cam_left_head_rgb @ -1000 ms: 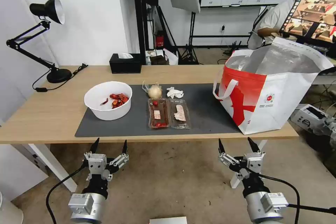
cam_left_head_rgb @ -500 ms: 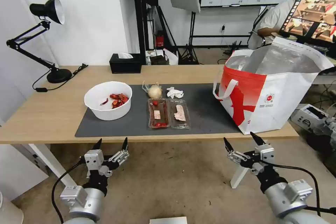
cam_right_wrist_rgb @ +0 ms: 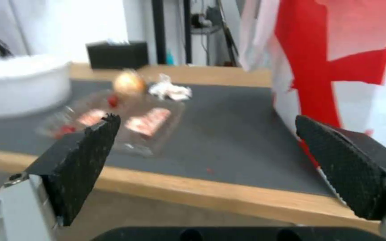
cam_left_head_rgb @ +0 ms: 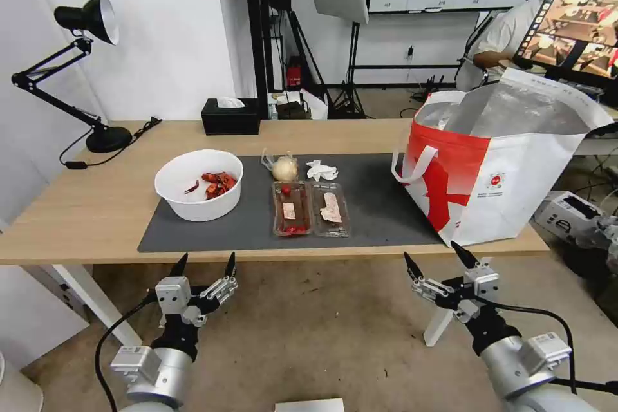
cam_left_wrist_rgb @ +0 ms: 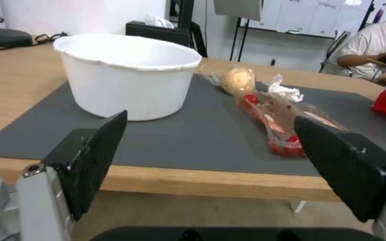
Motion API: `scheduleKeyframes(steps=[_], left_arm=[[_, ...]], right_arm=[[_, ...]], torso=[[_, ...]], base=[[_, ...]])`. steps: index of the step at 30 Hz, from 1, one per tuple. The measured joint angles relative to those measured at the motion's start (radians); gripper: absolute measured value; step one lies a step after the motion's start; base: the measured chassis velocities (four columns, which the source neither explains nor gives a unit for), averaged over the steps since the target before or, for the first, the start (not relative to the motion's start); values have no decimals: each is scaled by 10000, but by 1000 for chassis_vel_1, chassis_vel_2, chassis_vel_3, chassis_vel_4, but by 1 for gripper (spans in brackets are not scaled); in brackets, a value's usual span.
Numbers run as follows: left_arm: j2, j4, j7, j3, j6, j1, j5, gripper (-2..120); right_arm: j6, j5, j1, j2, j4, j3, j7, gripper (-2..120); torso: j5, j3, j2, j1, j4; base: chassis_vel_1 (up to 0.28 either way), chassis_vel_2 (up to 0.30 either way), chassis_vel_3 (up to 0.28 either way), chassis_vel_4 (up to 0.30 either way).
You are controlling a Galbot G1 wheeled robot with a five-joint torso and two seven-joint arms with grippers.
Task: Pick up the trash from the table and place it into the takeout bag.
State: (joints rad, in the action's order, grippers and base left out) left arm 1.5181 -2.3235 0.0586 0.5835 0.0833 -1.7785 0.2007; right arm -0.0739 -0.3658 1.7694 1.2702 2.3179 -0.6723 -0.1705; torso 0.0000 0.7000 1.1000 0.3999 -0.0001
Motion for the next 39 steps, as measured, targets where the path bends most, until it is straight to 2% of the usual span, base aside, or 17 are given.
scheduleKeyframes(steps=[2, 4, 5, 8, 9, 11, 12, 15, 16, 19, 20, 23, 30, 39], left_arm=[[-14, 9, 11, 19, -48, -6, 0, 100], [-69, 14, 26, 80, -113, -42, 18, 100], [-69, 14, 26, 80, -113, -42, 18, 100], [-122, 14, 47, 119, -158, -82, 30, 100], [-122, 14, 47, 119, -158, -82, 30, 100], [-136, 6, 134, 126, -230, -153, 35, 100], [-136, 6, 134, 126, -230, -153, 35, 100], [-160, -75, 275, 201, -249, -274, 40, 100], [-160, -75, 275, 201, -249, -274, 40, 100], [-158, -166, 376, 235, -372, -359, 16, 100], [-158, -166, 376, 235, -372, -359, 16, 100], [-156, -209, 400, 297, -376, -397, -23, 100], [11, -206, 397, 367, -357, -416, -22, 100], [-11, -81, 388, 437, -209, -377, 99, 100]], right_arm=[[69, -505, -82, -52, -3, 133, 60, 100], [66, -1985, -350, -205, 6, 549, 490, 100], [66, -1985, -350, -205, 6, 549, 490, 100], [-255, -4012, -870, -449, 32, 1154, 1450, 100], [-255, -4012, -870, -449, 32, 1154, 1450, 100], [-486, -6068, -1417, -611, -19, 1686, 2530, 100], [-486, -6068, -1417, -611, -19, 1686, 2530, 100], [-754, -9239, -2688, -731, -305, 2406, 4341, 100], [-754, -9239, -2688, -731, -305, 2406, 4341, 100], [-874, -10792, -3720, -693, -568, 3004, 5553, 100], [-874, -10792, -3720, -693, -568, 3004, 5553, 100], [-1073, -11492, -4589, -500, -822, 3636, 6677, 100], [-1204, -12019, -5612, -74, -1548, 4220, 7868, 100], [-1242, -12065, -6120, 584, -2109, 4452, 8438, 100]], torso=[[0, 0, 0, 0, 0], [0, 0, 0, 1, 0], [0, 0, 0, 1, 0], [-1, 0, 0, 0, 1], [-1, 0, 0, 0, 1], [0, 0, -1, 0, 0], [0, 0, -1, 0, 0], [0, 1, 0, 1, 2], [0, 1, 0, 1, 2], [-1, 1, 0, 1, 1], [-1, 1, 0, 1, 1], [0, 1, -1, 1, 2], [-1, 1, -1, 1, 2], [-2, 1, -1, 1, 2]], base=[[0, 0, 0, 0], [0, 0, 0, 0], [0, 0, 0, 0], [0, 0, 0, 0], [0, 0, 0, 0], [0, 0, 0, 0], [0, 0, 0, 0], [0, 0, 0, 0], [0, 0, 0, 0], [0, 0, 0, 0], [0, 0, 0, 0], [0, 0, 0, 0], [0, 0, 0, 0], [0, 0, 0, 0]])
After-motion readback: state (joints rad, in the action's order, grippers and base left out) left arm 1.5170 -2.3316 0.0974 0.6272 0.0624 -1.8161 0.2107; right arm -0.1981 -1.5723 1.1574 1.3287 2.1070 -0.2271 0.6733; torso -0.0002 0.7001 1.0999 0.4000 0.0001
